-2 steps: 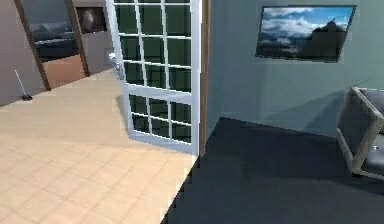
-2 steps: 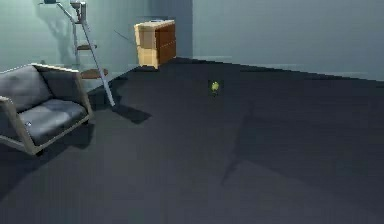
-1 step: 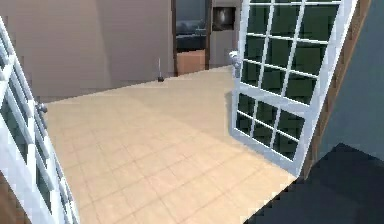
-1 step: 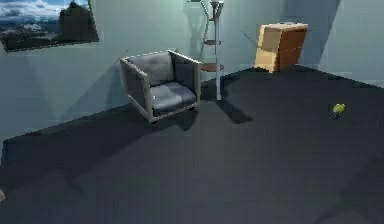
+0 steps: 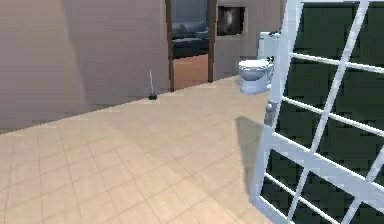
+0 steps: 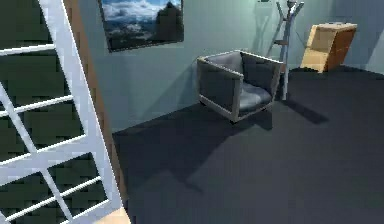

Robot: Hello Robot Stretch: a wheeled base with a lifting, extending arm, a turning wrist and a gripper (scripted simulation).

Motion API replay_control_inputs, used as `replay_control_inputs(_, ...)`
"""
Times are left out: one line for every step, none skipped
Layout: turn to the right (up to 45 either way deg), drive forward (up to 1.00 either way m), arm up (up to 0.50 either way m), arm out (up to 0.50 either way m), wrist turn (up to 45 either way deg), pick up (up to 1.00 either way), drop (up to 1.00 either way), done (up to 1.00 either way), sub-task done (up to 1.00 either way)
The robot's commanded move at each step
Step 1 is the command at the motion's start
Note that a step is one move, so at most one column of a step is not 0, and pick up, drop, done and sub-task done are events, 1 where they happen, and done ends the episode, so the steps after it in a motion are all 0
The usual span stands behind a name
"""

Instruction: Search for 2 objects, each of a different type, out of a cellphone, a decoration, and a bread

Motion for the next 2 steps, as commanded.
replay_control_inputs(0.0,1.00,0.00,0.00,0.0,0.00,0.00,0.00,0.00)
replay_control_inputs(0.0,1.00,0.00,0.00,0.0,0.00,0.00,0.00,0.00)
